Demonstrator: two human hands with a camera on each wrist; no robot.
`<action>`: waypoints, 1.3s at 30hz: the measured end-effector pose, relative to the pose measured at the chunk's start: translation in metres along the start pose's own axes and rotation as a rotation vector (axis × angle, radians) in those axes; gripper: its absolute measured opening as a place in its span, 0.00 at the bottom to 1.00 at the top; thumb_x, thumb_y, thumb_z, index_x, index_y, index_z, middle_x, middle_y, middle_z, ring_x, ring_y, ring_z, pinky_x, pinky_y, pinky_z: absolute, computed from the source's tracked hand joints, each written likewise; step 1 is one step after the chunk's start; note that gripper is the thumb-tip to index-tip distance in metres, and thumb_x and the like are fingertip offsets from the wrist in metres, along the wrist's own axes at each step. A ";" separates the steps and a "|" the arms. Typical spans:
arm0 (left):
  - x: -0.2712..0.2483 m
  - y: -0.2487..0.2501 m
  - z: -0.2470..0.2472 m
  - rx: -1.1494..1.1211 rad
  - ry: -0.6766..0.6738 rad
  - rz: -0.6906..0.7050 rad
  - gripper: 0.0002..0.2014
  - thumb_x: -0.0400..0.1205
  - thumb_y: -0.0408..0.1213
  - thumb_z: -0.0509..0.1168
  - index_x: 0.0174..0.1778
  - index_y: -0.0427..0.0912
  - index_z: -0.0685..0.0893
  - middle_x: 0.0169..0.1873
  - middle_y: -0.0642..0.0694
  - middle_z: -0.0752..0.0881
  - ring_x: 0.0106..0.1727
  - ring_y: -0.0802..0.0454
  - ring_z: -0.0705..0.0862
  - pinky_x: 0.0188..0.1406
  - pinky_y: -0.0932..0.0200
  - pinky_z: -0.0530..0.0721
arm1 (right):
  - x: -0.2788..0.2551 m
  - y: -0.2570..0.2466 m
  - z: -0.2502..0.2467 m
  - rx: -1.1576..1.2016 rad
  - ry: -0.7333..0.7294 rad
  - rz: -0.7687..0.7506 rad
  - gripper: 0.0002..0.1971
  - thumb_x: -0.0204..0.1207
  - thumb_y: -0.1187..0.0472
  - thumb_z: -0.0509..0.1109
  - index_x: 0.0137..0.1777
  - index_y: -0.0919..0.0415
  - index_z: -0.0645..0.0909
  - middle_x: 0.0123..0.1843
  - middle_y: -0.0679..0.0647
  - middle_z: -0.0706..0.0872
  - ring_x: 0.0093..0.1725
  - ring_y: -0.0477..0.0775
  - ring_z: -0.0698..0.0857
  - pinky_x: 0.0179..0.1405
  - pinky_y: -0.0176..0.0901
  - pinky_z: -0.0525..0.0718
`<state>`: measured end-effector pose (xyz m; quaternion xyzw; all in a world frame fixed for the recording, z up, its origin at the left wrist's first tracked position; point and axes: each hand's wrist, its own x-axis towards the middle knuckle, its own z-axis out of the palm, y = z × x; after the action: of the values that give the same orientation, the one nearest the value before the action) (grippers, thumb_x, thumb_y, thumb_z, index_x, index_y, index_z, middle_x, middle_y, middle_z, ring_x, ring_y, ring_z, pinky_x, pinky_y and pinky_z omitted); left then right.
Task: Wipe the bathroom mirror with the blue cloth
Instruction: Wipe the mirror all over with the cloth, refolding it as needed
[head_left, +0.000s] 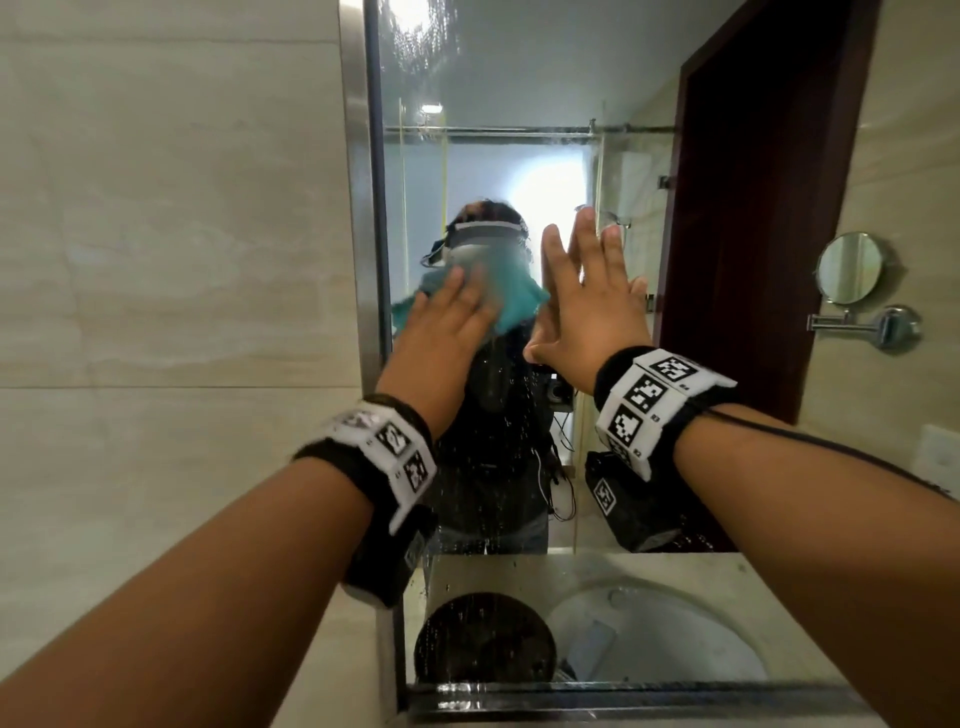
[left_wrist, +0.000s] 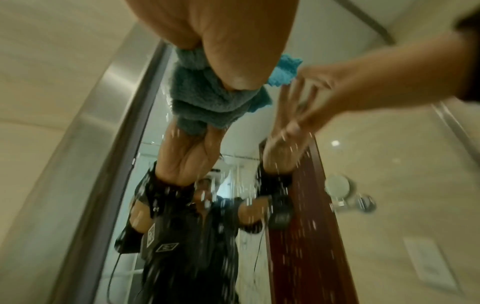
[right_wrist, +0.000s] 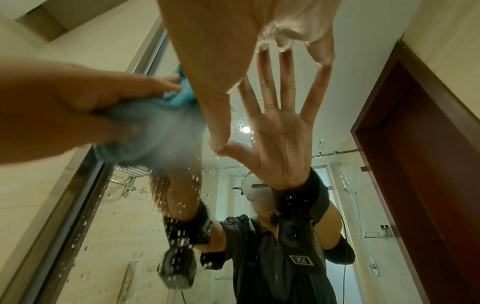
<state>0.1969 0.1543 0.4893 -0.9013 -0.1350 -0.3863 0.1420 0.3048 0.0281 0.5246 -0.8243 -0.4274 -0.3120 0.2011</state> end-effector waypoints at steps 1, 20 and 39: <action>-0.008 0.003 0.007 0.031 -0.046 0.028 0.39 0.82 0.24 0.58 0.84 0.48 0.44 0.83 0.47 0.37 0.83 0.48 0.35 0.79 0.47 0.34 | 0.000 0.000 0.000 0.005 0.002 -0.007 0.57 0.69 0.46 0.75 0.82 0.50 0.33 0.81 0.53 0.26 0.80 0.60 0.31 0.76 0.72 0.48; -0.009 -0.009 -0.003 0.032 -0.068 -0.033 0.39 0.83 0.27 0.56 0.83 0.48 0.40 0.82 0.47 0.34 0.82 0.48 0.33 0.82 0.48 0.38 | -0.017 -0.002 0.021 -0.065 -0.045 -0.034 0.58 0.67 0.47 0.77 0.81 0.45 0.31 0.80 0.52 0.23 0.79 0.58 0.27 0.73 0.77 0.45; 0.011 -0.012 -0.014 0.101 -0.070 0.045 0.40 0.82 0.29 0.61 0.83 0.50 0.43 0.83 0.48 0.36 0.82 0.49 0.35 0.78 0.49 0.35 | -0.017 -0.002 0.019 -0.083 -0.067 -0.031 0.57 0.69 0.46 0.75 0.80 0.46 0.30 0.79 0.52 0.21 0.79 0.59 0.27 0.74 0.77 0.47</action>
<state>0.1913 0.1618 0.5083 -0.9088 -0.1389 -0.3438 0.1913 0.3017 0.0310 0.4988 -0.8352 -0.4334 -0.3047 0.1475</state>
